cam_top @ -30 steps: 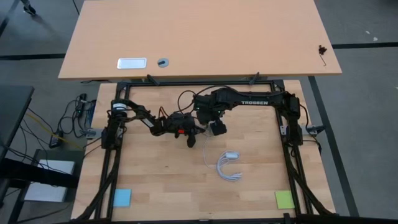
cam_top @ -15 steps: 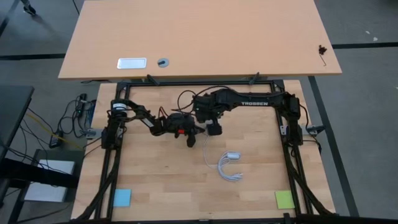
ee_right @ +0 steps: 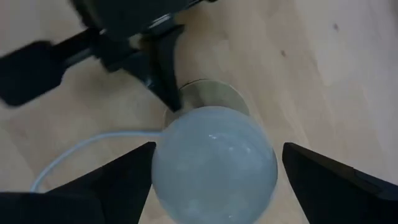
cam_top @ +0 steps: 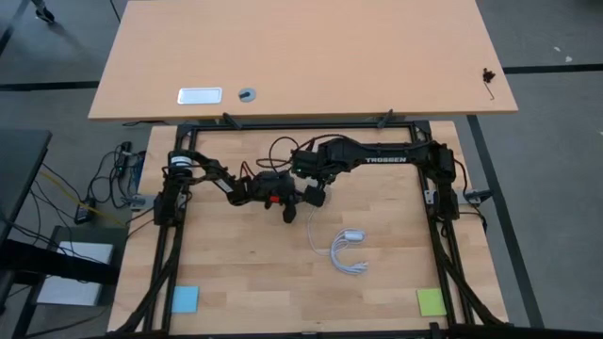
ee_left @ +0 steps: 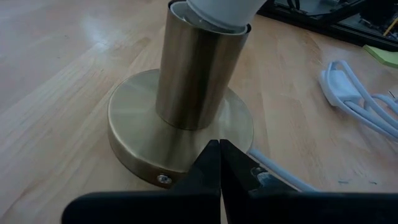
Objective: Screw lightbulb
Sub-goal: Remove the white lightbulb from the golden lamp
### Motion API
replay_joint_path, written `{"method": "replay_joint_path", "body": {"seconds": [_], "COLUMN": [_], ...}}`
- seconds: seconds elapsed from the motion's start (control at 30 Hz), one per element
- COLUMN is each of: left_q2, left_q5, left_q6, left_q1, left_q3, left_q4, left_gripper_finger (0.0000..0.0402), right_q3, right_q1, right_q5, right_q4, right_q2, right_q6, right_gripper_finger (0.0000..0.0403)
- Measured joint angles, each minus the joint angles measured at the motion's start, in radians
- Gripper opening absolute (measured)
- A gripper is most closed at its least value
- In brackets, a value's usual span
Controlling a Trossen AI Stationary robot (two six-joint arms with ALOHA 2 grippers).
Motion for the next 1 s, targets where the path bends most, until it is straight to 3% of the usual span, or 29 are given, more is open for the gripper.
{"method": "replay_joint_path", "body": {"seconds": [0.17, 0.43, 0.8, 1.0], "left_q2": [0.000, 0.000, 0.000, 0.000], "left_q5": [0.000, -0.001, -0.001, -0.002], "left_q6": [0.000, 0.000, 0.000, 0.000], "left_q1": [0.000, 0.000, 0.000, 0.000], "left_q3": [0.000, 0.000, 0.000, 0.000], "left_q4": [-0.003, -0.003, -0.003, -0.003], "left_gripper_finger": [0.0000, 0.0000, 0.0000, 0.0000], "right_q3": [0.000, 0.000, 0.003, 0.003], "right_q1": [-0.001, 0.000, 0.001, -0.005], "right_q5": [0.005, 0.005, -0.006, -0.001], "right_q4": [0.000, -0.002, -0.048, -0.079], "right_q2": [0.000, -0.001, -0.051, -0.105], "right_q6": [0.016, -0.073, -0.363, -0.373], "right_gripper_finger": [0.0334, 0.0242, 0.0244, 0.0244]}}
